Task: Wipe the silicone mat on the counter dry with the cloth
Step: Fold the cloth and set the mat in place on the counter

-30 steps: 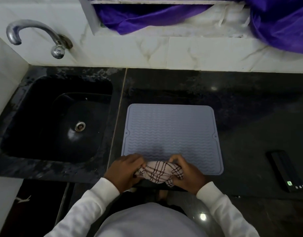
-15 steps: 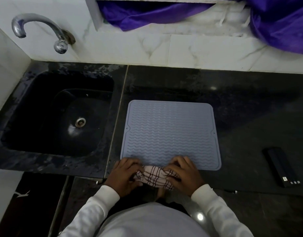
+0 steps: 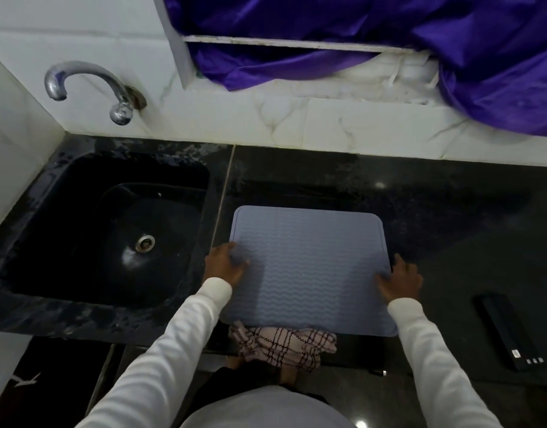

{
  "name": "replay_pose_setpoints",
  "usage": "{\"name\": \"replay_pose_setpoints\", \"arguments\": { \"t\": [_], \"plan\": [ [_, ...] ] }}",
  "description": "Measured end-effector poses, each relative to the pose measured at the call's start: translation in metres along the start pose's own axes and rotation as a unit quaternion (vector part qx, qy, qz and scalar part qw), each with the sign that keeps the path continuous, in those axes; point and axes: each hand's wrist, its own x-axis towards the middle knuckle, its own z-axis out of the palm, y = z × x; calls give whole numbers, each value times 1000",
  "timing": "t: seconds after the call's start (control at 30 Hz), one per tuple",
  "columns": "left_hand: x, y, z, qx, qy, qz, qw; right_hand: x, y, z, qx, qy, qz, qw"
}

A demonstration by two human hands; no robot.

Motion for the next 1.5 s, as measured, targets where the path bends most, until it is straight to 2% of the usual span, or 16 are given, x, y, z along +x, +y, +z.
{"name": "replay_pose_setpoints", "arguments": {
  "t": [0.1,0.17,0.23,0.37,0.47,0.6,0.77,0.87,1.03,1.23,1.33,1.5],
  "plan": [
    [12,5,-1,-58,12,-56,997,1,-13,-3,82,13,45,996],
    [16,10,-2,-171,13,-89,981,2,-19,-6,176,-2,83,981],
    [19,12,-2,-228,-5,-88,970,3,-22,-10,209,-13,76,975],
    [26,5,-3,-123,-8,42,991,5,-21,-15,189,20,-1,982],
    [26,2,-2,0,-28,116,993,0,-23,-19,180,2,-46,983],
    [29,-6,3,33,-30,210,977,-6,-27,-32,284,-38,-119,951],
    [25,7,-15,-147,-30,189,971,2,-53,-54,341,-41,-144,928],
    [24,22,-26,-246,-18,180,952,5,-76,-71,396,-58,-147,905],
    [55,52,-54,-403,-4,98,910,26,-99,-94,446,-41,-152,881],
    [123,91,-80,-425,-33,96,900,80,-127,-95,448,-37,-146,881],
    [155,106,-79,-405,-41,97,908,111,-139,-84,439,-31,-140,887],
    [210,108,-61,-355,-48,50,932,153,-154,-61,432,-41,-94,896]
  ]
}}
